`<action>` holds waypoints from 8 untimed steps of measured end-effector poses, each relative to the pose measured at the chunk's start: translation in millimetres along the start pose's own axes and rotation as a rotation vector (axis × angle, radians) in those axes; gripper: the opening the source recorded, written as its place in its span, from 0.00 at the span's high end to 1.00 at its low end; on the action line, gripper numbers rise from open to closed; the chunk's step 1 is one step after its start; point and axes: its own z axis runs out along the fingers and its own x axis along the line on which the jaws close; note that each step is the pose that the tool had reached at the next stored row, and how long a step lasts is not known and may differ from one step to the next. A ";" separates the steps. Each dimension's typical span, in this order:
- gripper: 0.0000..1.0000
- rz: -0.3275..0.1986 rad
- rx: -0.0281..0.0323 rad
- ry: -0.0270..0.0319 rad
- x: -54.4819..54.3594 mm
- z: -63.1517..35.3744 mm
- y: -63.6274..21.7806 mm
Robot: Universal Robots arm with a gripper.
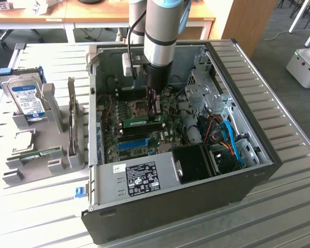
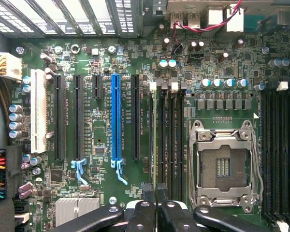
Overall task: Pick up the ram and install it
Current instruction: 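Insert the ram into the slot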
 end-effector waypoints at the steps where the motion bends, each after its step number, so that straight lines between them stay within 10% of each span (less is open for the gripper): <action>1: 0.88 0.000 0.0000 -0.0001 0.0 0.0 0.0; 8: 0.88 0.000 0.0000 -0.0001 0.1 0.1 0.0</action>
